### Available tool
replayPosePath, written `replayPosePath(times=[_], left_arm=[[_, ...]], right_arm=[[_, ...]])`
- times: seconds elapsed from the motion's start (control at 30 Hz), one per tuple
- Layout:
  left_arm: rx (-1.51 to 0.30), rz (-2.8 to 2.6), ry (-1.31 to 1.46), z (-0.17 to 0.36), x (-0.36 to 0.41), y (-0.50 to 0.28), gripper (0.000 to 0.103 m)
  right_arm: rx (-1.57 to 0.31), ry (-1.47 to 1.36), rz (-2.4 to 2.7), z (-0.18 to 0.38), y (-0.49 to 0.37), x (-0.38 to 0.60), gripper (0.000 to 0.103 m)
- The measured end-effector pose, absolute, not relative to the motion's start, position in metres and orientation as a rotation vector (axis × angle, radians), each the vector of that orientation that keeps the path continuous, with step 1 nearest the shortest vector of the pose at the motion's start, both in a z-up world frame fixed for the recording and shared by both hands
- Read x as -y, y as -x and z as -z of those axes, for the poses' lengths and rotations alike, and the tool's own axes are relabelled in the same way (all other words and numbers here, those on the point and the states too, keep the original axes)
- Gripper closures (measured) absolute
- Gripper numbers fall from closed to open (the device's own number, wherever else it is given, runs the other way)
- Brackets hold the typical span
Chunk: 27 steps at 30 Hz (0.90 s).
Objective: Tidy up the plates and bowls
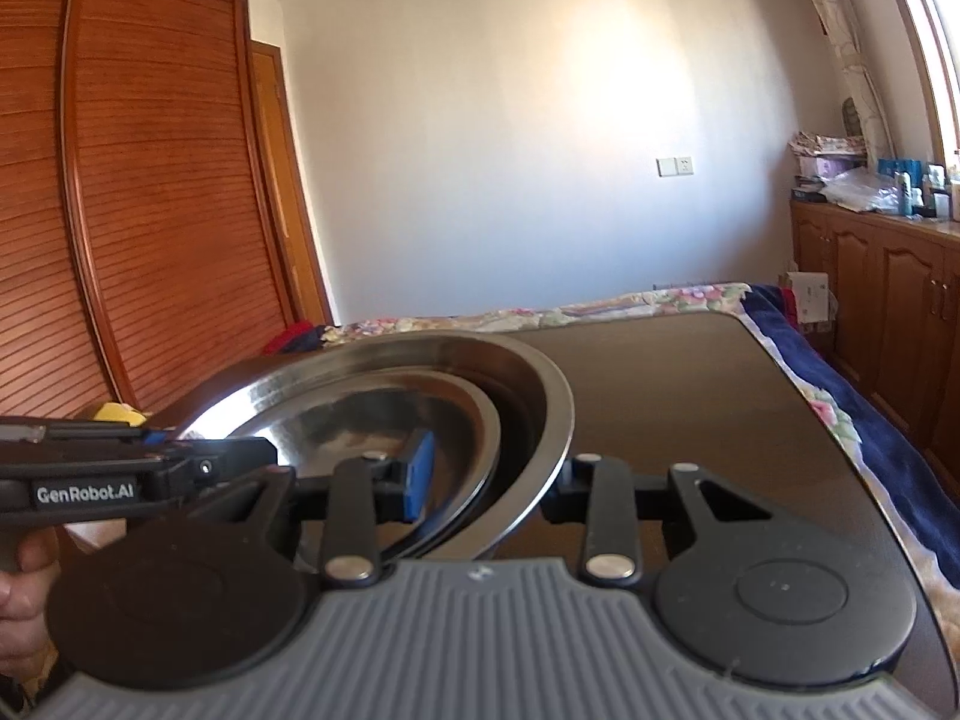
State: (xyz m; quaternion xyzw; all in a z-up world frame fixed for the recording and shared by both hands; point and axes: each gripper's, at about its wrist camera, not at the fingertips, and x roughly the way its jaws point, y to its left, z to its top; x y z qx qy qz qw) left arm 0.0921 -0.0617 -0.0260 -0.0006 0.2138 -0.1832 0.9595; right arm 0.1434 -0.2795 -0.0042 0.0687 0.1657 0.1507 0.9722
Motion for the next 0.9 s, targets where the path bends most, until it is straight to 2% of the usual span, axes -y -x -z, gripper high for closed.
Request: replayPosePath(times=[0.43, 0.9], left_arm=[[-0.419, 0.252, 0.003, 0.0, 0.038, -0.106, 0.073], [-0.438, 0.191, 0.039, -0.003, -0.01, -0.105, 0.072]], right_arm=[[-0.292, -0.112, -0.451, -0.012, -0.166, 0.262, 0.066], [-0.309, -0.09, -0.513, -0.02, -0.171, 0.217, 0.066]])
